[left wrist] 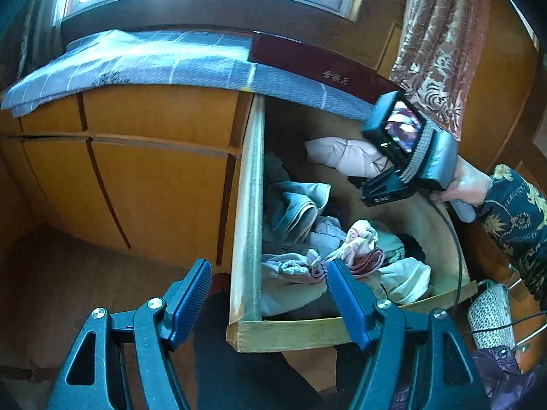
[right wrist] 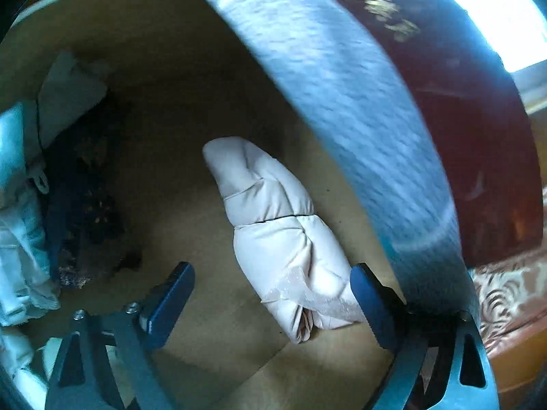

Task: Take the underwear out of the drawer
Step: 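Close the right gripper on the beige rolled garment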

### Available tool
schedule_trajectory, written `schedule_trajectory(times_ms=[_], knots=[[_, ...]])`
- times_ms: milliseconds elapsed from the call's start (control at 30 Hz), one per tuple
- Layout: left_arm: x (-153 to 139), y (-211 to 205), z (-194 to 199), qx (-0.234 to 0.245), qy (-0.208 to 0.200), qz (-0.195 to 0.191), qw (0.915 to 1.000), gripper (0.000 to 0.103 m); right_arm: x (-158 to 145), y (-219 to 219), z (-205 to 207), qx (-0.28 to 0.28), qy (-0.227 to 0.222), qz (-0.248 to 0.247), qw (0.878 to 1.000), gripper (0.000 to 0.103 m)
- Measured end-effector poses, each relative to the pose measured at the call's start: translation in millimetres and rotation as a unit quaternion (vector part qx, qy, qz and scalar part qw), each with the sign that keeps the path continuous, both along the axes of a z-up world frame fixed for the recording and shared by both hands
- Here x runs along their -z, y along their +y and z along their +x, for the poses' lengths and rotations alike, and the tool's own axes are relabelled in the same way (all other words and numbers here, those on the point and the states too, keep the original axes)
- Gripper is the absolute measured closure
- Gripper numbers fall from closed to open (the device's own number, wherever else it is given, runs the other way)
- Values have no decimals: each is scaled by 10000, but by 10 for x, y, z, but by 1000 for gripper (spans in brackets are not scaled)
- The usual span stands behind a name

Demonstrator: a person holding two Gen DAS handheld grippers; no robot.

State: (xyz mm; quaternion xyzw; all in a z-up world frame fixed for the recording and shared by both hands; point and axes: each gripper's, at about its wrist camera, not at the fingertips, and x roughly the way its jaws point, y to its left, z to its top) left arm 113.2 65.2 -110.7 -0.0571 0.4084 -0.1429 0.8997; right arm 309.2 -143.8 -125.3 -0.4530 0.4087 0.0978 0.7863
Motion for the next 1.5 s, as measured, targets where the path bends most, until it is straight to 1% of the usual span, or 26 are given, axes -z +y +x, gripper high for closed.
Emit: schedule_trajectory(times_ms=[100, 167, 233, 267, 333, 433, 500, 533, 600, 667, 700, 733, 767, 800, 833, 933, 1033, 1133, 1167, 1233, 1267, 1300, 1333, 1367, 1433, 1500], knots=[[-11, -14, -8, 50, -51, 5, 10000, 31, 55, 69, 20, 1, 31, -199, 9998, 11], [-7, -21, -1, 65, -53, 15, 10000, 31, 116, 96, 16, -46, 65, -440, 9990, 20], [-1, -25, 10, 78, -33, 11, 10000, 31, 179, 104, 51, 77, 259, -540, 9982, 40], [1, -25, 15, 71, -27, 22, 10000, 31, 210, 96, 45, 187, 247, -645, 9974, 42], [9, -11, 22, 72, -19, -27, 10000, 31, 213, 96, 14, 146, 189, -724, 9971, 41], [30, -2, 45, 57, 30, -59, 10000, 32, 142, 55, 104, 432, 52, -635, 9970, 38], [44, -7, 54, 53, 56, -71, 9999, 31, 145, 41, 220, 742, 244, -459, 9959, 33], [46, -11, 53, 53, 53, -68, 9999, 31, 187, 51, 256, 792, 276, -592, 9947, 32], [52, -17, 52, 70, 53, -60, 9999, 31, 293, 98, 299, 655, 361, -946, 9927, 28], [54, -12, 51, 67, 55, -68, 9999, 31, 271, 106, 330, 609, 388, -899, 9933, 42], [52, -7, 47, 67, 49, -72, 9999, 31, 268, 94, 358, 665, 367, -928, 9928, 62], [49, -2, 42, 64, 30, -64, 10000, 31, 247, 75, 365, 679, 324, -917, 9929, 67], [48, 7, 38, 55, 19, -74, 10000, 31, 202, 44, 346, 634, 406, -773, 9942, 71], [52, 22, 43, 40, 32, -110, 9999, 31, 173, -9, 311, 601, 408, -773, 9944, 76], [54, 31, 48, 28, 43, -123, 9999, 31, 143, -20, 257, 528, 435, -770, 9947, 79], [55, 37, 50, 20, 38, -121, 9999, 31, 36, -48, 126, 429, 648, -496, 9957, 80], [61, 30, 53, 28, 45, -127, 9999, 31, -95, -101, -10, 483, 1259, 49, 9908, 80], [66, 12, 56, 59, 61, -107, 9999, 31, -129, -90, -149, 375, 1672, 239, 9849, 79], [58, 1, 52, 58, 48, -78, 9999, 31, -113, -79, -170, 326, 1624, 153, 9861, 77], [39, -11, 35, 52, 4, -28, 10000, 31, -95, -71, -175, 372, 1535, 196, 9873, 68], [35, -15, 25, 65, -2, -30, 10000, 31, -118, -49, -269, 352, 1439, 166, 9888, 66], [29, -19, 15, 52, -8, -2, 10000, 31, -120, 32, -241, 314, 1333, 139, 9905, 58], [24, -22, 10, 38, -16, 17, 10000, 31, -44, 128, -214, 240, 1251, 84, 9918, 56], [10, -26, 3, 31, -37, 22, 10000, 32, 114, 216, -133, 211, 1245, 34, 9920, 56], [-15, -44, -10, 20, -80, 62, 9999, 32, 192, 160, -159, 231, 1207, -3, 9924, 56], [-37, -85, -15, 69, -110, 121, 9998, 32, 190, 231, -255, 201, 1137, -135, 9932, 60]])
